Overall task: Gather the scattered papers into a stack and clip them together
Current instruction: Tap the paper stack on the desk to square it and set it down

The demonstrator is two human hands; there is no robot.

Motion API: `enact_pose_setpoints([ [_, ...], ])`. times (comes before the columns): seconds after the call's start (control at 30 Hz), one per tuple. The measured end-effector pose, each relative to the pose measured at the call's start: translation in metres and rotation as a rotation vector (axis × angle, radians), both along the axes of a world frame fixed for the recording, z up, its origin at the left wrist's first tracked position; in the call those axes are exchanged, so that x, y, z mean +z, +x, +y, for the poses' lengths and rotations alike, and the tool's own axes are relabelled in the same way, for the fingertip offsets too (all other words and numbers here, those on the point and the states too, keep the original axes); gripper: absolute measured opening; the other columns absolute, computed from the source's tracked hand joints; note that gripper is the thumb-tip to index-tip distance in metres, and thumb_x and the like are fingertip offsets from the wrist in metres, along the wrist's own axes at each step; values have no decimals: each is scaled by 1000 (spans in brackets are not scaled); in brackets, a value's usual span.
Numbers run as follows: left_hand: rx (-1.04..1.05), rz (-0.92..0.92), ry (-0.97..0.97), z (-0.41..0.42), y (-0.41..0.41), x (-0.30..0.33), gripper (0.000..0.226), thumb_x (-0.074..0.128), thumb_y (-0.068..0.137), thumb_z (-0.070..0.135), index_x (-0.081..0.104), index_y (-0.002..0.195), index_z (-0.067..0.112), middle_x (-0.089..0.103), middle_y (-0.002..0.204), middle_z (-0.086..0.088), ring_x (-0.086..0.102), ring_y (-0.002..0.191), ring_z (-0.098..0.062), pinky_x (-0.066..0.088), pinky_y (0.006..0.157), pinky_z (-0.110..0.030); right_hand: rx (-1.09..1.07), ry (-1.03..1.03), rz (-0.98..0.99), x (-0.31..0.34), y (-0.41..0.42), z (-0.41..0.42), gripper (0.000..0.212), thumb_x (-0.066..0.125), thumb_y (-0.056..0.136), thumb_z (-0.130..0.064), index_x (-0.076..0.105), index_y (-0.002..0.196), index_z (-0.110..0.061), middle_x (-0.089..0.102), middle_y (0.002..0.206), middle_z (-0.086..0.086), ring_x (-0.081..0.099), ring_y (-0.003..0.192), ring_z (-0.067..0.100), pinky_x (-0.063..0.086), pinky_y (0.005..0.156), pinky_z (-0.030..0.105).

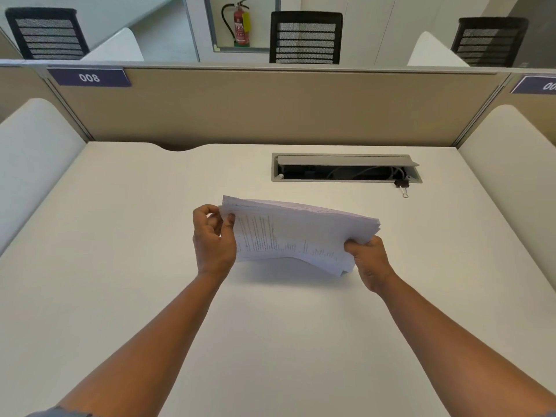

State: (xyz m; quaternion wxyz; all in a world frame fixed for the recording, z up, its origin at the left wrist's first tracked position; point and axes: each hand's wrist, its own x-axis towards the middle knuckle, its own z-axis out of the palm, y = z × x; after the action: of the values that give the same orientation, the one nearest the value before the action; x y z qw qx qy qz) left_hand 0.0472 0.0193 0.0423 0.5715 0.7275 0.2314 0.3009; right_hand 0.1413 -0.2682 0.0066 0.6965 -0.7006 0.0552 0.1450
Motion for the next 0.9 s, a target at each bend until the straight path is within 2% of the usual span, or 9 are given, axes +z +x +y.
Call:
enact_pose_setpoints([
  [0.1, 28, 17, 62, 3, 0, 0, 14, 58, 103, 20, 45, 102, 16, 59, 67, 4, 50, 59, -11, 45, 61, -28, -3, -10, 2, -1, 1, 0, 36, 64, 70, -11, 66, 100, 9, 61, 87, 10, 53, 84, 25, 44, 76, 41],
  [0.17, 48, 21, 88, 5, 1, 0, 13, 57, 103, 19, 47, 98, 13, 55, 66, 2, 46, 58, -11, 46, 63, -32, -2, -17, -5, -1, 1, 0, 31, 65, 73, -8, 67, 100, 7, 62, 88, 11, 55, 85, 26, 45, 77, 41],
  [0.3, 66, 10, 103, 6, 1, 0, 12, 60, 102, 13, 51, 95, 9, 73, 105, 1, 64, 87, 7, 58, 79, -32, 1, -13, -12, 1, 0, 2, 34, 63, 71, -9, 68, 101, 7, 64, 89, 11, 58, 85, 25, 46, 76, 41],
  [0.4, 17, -18, 206, 8, 0, -1, 17, 60, 101, 8, 47, 92, 14, 68, 135, -6, 68, 109, -10, 56, 80, -15, -7, -6, -13, 2, 0, 2, 20, 64, 79, -1, 70, 98, 2, 65, 90, 11, 60, 85, 25, 47, 76, 40],
  [0.5, -61, -59, 418, 12, -3, -5, 15, 60, 99, 3, 54, 97, 16, 60, 145, -6, 62, 124, -25, 59, 95, -36, -13, 10, -21, 4, -1, 3, 22, 63, 76, -3, 72, 96, -9, 67, 92, 10, 61, 86, 23, 49, 76, 37],
  [0.57, -58, -72, 504, 14, -4, -8, 8, 61, 97, -1, 57, 98, 5, 58, 144, -10, 60, 127, -31, 57, 97, -47, -14, 16, -30, 5, -1, 4, 24, 62, 78, -2, 71, 97, -12, 67, 93, 8, 62, 88, 23, 50, 76, 36],
  [0.67, -48, -114, 533, 14, -4, -8, 6, 60, 94, -5, 56, 96, -1, 59, 135, -16, 58, 122, -32, 55, 95, -41, -31, 16, -23, 6, -1, 5, 27, 62, 71, -9, 70, 96, -14, 68, 91, 6, 62, 86, 21, 51, 75, 34],
  [0.8, 1, -137, 497, 14, -6, -6, 7, 65, 91, -5, 59, 91, -1, 56, 104, -12, 52, 102, -14, 54, 78, -38, -28, 6, -15, 5, -1, 5, 30, 62, 67, -12, 70, 96, -11, 68, 91, 7, 63, 86, 22, 51, 75, 35],
  [0.9, 29, -119, 464, 12, -6, -5, 10, 69, 91, -1, 61, 89, 3, 58, 91, -3, 57, 84, -21, 53, 72, -38, -30, -2, -11, 4, 0, 5, 31, 62, 67, -13, 70, 96, -10, 68, 92, 8, 63, 86, 23, 52, 75, 37],
])
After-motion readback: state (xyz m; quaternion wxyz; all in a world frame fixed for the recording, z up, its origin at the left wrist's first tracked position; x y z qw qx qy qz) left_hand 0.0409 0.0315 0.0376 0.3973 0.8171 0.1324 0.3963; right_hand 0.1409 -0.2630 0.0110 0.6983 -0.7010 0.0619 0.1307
